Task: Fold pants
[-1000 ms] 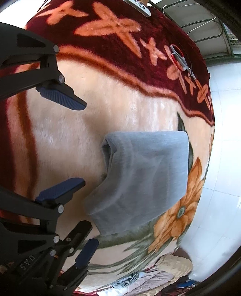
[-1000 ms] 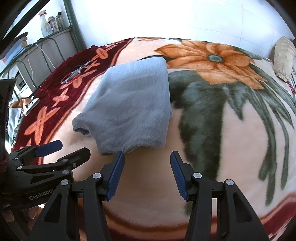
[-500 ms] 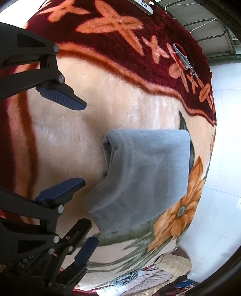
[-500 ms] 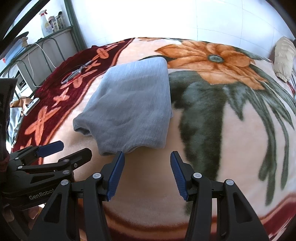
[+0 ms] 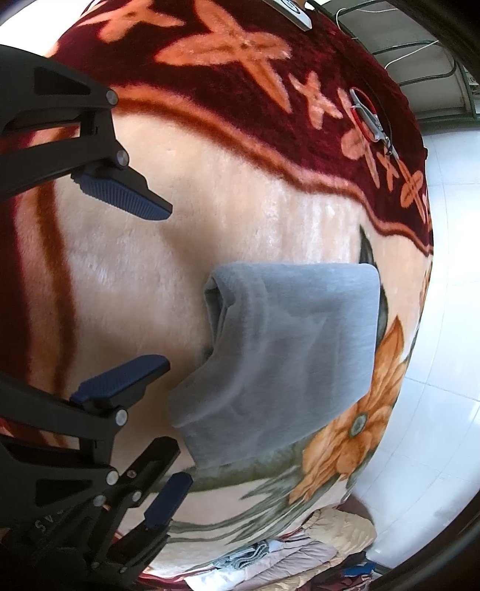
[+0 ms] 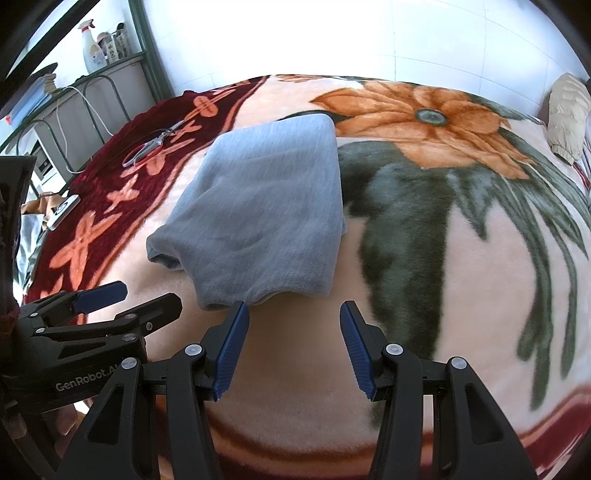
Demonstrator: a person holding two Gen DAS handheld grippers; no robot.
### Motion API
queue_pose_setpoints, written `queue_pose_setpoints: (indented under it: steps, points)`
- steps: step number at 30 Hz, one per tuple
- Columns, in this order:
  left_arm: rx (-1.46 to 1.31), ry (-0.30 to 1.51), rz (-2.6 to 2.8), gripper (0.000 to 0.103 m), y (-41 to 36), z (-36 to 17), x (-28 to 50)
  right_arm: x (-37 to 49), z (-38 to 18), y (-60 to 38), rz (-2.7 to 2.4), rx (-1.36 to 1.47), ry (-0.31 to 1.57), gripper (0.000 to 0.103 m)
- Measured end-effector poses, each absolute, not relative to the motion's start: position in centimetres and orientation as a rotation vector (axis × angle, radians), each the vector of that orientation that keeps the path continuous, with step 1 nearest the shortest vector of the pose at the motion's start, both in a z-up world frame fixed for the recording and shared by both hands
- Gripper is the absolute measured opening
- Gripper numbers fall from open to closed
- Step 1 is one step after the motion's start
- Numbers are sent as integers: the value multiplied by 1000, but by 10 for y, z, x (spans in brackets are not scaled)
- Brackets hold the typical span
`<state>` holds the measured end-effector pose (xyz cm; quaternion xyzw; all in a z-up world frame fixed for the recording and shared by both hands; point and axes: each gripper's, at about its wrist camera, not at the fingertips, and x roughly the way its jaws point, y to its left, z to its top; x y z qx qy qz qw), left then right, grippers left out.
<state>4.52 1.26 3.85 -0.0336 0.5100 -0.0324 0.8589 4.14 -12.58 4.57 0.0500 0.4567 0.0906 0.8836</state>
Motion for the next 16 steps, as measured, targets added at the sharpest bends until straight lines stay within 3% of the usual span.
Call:
queue_pose_setpoints:
  steps: [16]
  points:
    - [-85,1097,-77,79,15,37,48,41,47,-125,192,106,944,52]
